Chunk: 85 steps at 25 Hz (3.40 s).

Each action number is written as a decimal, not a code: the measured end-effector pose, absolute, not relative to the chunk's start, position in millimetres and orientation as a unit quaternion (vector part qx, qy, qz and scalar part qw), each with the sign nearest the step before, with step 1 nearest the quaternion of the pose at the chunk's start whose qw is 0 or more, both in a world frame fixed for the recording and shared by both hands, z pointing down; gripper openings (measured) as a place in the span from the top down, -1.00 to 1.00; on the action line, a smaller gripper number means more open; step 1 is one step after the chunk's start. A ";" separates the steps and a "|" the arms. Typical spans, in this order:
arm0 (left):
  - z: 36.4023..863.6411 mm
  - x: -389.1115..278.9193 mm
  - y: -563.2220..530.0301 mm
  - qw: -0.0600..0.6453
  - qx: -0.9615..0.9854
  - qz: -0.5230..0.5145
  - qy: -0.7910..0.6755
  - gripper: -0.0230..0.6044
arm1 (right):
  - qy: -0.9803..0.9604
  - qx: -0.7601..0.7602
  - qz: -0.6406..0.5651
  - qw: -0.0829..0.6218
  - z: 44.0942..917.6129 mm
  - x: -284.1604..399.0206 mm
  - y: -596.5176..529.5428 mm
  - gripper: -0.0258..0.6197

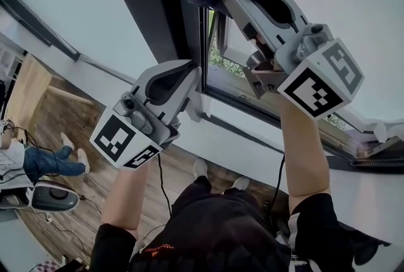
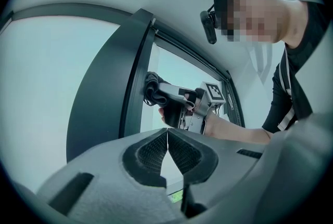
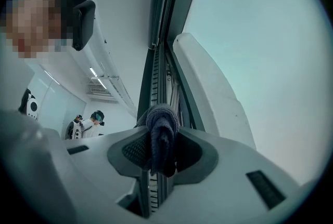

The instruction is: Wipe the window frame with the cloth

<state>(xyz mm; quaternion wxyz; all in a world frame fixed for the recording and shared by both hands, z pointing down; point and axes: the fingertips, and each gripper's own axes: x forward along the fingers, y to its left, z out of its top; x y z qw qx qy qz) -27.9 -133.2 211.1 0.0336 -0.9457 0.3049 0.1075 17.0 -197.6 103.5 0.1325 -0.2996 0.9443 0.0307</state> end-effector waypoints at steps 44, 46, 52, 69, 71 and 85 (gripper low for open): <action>330.9 -20.6 -141.5 -0.079 -0.934 0.067 0.342 0.87 | 0.948 -0.297 -0.091 0.064 286.1 19.4 -202.8 0.60; 336.0 -20.4 -141.6 -0.084 -0.934 0.066 0.342 0.87 | 0.948 -0.298 -0.097 0.059 294.9 19.2 -202.7 0.60; 353.4 -20.2 -141.0 -0.101 -0.931 0.066 0.345 0.87 | 0.945 -0.302 -0.117 0.045 324.6 19.8 -202.5 0.60; 406.3 -20.5 -149.5 -0.141 -0.920 0.050 0.362 0.87 | 0.936 -0.308 -0.169 0.017 396.8 25.3 -202.3 0.60; 412.7 -21.6 -150.0 -0.146 -0.919 0.048 0.364 0.87 | 0.935 -0.308 -0.175 0.014 404.3 24.8 -202.2 0.60; 428.4 -26.7 -151.4 -0.163 -0.914 0.048 0.367 0.87 | 0.922 -0.321 -0.212 -0.037 457.9 17.3 -198.7 0.60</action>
